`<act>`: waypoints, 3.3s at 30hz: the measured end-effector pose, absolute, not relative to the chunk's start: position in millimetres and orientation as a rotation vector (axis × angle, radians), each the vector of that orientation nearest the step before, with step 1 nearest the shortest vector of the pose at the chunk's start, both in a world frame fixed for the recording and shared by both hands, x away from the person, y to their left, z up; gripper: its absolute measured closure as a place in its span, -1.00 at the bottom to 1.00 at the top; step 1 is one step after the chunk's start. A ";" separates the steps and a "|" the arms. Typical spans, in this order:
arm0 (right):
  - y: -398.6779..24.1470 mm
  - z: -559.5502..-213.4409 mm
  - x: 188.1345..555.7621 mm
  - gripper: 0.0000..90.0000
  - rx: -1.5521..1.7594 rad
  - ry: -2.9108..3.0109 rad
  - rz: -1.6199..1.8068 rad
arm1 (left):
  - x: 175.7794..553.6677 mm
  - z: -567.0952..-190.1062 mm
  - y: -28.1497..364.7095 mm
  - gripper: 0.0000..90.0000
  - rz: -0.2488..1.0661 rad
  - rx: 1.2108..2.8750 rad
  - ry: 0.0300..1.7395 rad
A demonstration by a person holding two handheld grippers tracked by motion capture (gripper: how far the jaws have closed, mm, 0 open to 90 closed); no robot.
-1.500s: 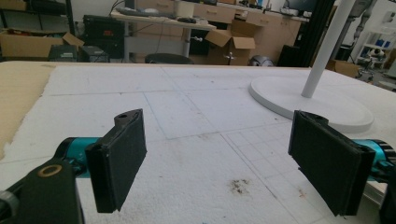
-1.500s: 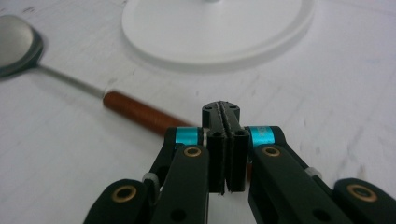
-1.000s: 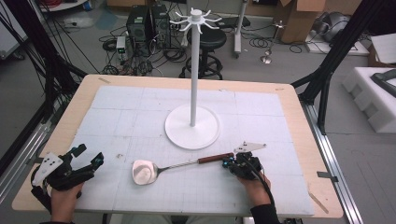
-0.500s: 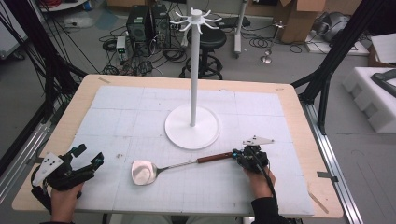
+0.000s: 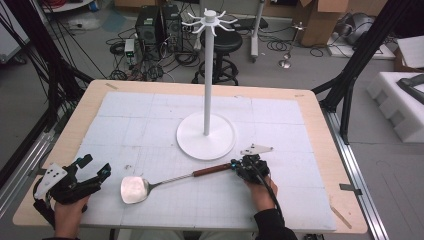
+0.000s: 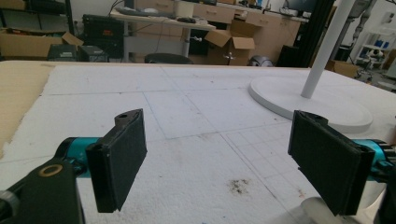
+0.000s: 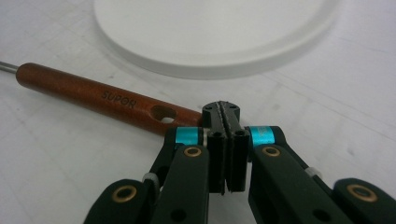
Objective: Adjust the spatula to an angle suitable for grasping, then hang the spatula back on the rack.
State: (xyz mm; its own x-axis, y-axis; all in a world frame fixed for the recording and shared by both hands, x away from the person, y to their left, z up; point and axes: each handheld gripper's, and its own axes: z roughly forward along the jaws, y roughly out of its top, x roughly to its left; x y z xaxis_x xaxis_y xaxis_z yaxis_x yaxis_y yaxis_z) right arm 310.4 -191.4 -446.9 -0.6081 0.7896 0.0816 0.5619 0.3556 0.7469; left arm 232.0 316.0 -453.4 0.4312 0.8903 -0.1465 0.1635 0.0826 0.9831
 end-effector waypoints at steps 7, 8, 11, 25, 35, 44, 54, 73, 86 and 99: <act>-191.0 -443.6 307.7 0.82 1.201 2.299 1.135 | 231.7 -453.5 316.1 -0.57 0.713 1.404 1.010; -196.0 -441.9 305.7 0.76 1.214 2.271 1.168 | 231.6 -453.5 316.2 -0.57 0.712 1.404 1.009; -215.8 -437.3 294.5 0.53 1.203 2.181 1.227 | 231.4 -453.5 316.1 -0.57 0.715 1.406 1.005; -319.4 -426.4 238.1 -0.64 1.195 1.783 1.370 | 230.7 -453.7 316.4 -0.65 0.717 1.402 0.997; -324.1 -434.6 229.7 -0.64 1.212 1.788 1.355 | 231.7 -453.8 317.6 -0.65 0.705 1.395 1.010; -324.5 -434.7 230.0 -0.64 1.215 1.768 1.351 | 230.1 -454.0 316.7 -0.63 0.718 1.389 0.998; -326.9 -435.4 227.3 -0.64 1.234 1.764 1.349 | 230.8 -453.7 316.9 -0.63 0.715 1.392 1.008; -321.7 -431.2 226.7 -0.64 1.200 1.777 1.388 | 238.5 -388.4 273.5 -0.44 0.549 1.566 0.753; -324.3 -430.9 225.9 -0.64 1.212 1.760 1.413 | 286.6 -387.5 181.0 -0.23 0.268 2.032 0.595; -326.6 -430.3 223.6 -0.63 1.207 1.763 1.421 | 299.9 -418.8 151.2 -0.05 0.176 2.303 0.628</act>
